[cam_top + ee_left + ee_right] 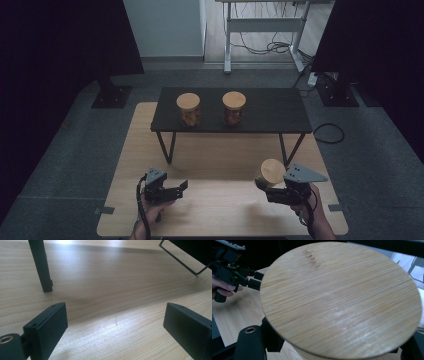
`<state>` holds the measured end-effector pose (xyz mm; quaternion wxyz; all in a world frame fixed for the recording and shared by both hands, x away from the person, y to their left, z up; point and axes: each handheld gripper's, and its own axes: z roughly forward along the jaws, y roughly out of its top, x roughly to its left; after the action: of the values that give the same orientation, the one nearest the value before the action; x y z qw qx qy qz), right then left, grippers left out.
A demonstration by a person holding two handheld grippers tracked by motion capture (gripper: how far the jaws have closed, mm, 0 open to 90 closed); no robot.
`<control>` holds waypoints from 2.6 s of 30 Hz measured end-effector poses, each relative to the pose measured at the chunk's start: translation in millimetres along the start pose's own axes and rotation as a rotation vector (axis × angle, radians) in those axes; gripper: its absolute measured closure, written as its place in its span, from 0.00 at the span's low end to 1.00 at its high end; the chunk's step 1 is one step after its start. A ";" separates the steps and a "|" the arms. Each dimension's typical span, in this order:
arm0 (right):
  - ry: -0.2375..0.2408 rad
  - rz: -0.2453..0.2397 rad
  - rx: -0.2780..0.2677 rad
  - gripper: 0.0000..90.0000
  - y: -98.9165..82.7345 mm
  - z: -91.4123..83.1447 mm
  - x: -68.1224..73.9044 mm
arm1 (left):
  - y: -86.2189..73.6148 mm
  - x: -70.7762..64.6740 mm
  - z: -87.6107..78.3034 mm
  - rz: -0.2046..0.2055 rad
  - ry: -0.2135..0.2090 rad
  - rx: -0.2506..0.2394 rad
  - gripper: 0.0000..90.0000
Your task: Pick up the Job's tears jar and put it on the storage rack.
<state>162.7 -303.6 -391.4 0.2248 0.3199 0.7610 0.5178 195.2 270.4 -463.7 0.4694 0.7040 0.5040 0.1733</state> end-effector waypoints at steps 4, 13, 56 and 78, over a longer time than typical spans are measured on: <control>0.014 -0.014 0.002 0.27 6.2 2.9 -0.2 | -0.2 0.5 0.5 -0.001 -0.002 0.001 0.06; 0.007 -0.010 0.010 0.27 13.2 6.1 -3.0 | -0.3 1.7 -1.0 -0.005 0.001 -0.005 0.05; -0.019 0.012 0.005 0.28 29.2 6.7 -12.8 | -0.2 1.5 -0.7 -0.005 0.004 0.000 0.06; -0.030 0.023 -0.015 0.28 38.5 -0.7 -23.2 | -0.5 -1.7 1.6 0.002 0.002 0.004 0.06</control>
<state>188.1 -310.7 -355.0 0.2324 0.3345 0.7501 0.5211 195.3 268.2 -464.6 0.4676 0.7053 0.5038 0.1735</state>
